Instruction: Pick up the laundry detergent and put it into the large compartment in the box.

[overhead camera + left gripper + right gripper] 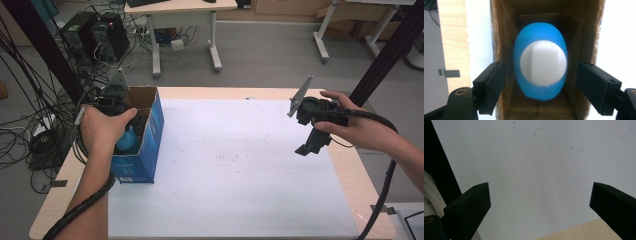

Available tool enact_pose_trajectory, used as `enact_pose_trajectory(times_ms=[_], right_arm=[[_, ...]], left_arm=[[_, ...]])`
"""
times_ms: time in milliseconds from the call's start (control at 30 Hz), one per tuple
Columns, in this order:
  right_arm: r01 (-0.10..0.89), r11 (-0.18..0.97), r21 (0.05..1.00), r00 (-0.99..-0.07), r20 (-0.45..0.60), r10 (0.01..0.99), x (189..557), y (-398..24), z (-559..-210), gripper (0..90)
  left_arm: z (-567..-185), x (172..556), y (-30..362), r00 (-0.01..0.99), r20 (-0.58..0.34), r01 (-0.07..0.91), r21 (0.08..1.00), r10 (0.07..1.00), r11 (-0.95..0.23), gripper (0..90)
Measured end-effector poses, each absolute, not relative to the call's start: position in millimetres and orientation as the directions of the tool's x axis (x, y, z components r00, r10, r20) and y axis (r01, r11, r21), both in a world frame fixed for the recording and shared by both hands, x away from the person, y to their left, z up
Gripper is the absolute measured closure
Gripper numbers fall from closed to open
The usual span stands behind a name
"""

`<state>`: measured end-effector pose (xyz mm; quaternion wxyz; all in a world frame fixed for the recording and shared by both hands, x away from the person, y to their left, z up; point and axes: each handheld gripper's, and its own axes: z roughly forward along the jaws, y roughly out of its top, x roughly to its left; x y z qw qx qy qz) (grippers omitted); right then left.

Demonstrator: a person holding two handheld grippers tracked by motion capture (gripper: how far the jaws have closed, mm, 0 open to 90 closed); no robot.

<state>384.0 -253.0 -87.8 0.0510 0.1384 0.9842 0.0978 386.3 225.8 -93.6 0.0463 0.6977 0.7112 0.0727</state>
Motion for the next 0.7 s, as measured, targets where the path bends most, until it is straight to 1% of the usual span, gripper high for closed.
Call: enact_pose_trajectory(times_ms=[167, 433, 700], right_arm=[[0.263, 0.941, 0.212, -0.956, -0.074, 0.283, 384, -254, -86, 3.3], [0.269, 0.938, 0.22, -0.954, -0.076, 0.291, 384, -257, -83, 3.3], [0.271, 0.935, 0.229, -0.952, -0.078, 0.296, 384, -262, -79, 3.3]], left_arm=[[-75, 374, 223, -0.008, 0.038, 0.978, 0.207, 0.999, 0.0, 19.8], [-47, 358, 210, 0.006, 0.037, 0.964, 0.264, 0.999, -0.015, 8.8], [-32, 346, 192, 0.059, 0.046, 0.954, 0.292, 0.997, -0.07, 4.5]])
